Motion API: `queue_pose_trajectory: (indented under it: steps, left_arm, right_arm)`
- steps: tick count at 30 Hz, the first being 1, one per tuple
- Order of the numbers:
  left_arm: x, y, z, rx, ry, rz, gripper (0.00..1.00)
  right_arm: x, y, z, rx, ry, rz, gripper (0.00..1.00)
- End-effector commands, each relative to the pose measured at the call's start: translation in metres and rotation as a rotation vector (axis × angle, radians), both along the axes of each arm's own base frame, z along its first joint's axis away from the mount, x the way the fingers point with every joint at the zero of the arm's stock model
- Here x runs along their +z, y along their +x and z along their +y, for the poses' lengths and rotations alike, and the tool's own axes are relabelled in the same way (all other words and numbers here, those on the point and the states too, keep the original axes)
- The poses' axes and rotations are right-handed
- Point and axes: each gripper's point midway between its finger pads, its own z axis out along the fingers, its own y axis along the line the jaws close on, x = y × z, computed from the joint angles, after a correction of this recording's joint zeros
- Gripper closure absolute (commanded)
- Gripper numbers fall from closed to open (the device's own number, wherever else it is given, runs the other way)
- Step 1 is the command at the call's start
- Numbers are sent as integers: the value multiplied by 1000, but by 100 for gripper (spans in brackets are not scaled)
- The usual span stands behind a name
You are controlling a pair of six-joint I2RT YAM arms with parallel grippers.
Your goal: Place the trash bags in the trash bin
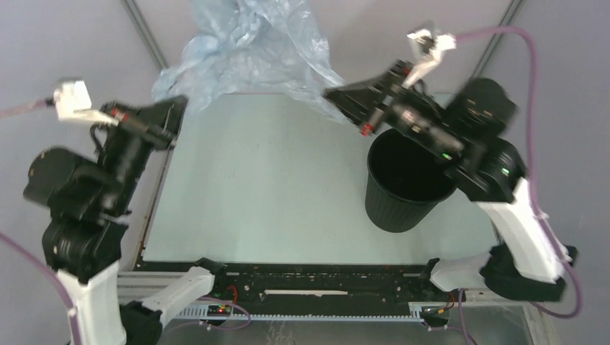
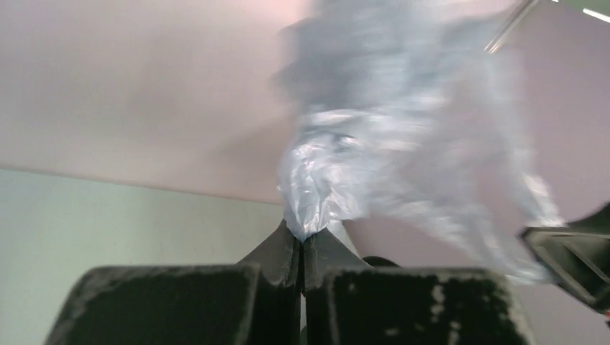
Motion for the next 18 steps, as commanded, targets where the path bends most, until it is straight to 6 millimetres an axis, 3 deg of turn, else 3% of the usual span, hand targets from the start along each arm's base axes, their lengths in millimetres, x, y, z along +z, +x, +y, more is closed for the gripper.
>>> queue_pose_trajectory:
  steps: [1,3,5,7,8,10,12,15,17,18]
  left_arm:
    - [-150,39,18,187,56,406,100]
    - [-261,36,18,204,153,703,100]
    - [-349,14,5,113,194,916,100]
    - [-402,-13,-13,0,124,1009,100]
    - [-415,-24,-16,-27,88,1009,100]
    - [-416,-34,-14,-22,32,957,100]
    - [-395,-31,-8,8,8,871,100]
    - [-322,2,-4,41,30,708,100]
    - [-262,35,-6,48,53,630,100]
    - [-221,53,-8,42,53,578,100]
  right_arm:
    - [-113,31,6,-66,-229,108,100]
    - [-216,37,6,-38,-307,371,100]
    - [-311,13,6,58,-401,614,100]
    - [-377,-22,2,100,-532,751,100]
    - [-393,-37,1,106,-590,767,100]
    - [-396,-55,7,143,-646,747,100]
    - [-372,-44,11,129,-604,710,100]
    - [-308,6,12,43,-459,620,100]
    - [-259,46,11,-2,-326,593,100]
    - [-225,62,11,-6,-255,571,100]
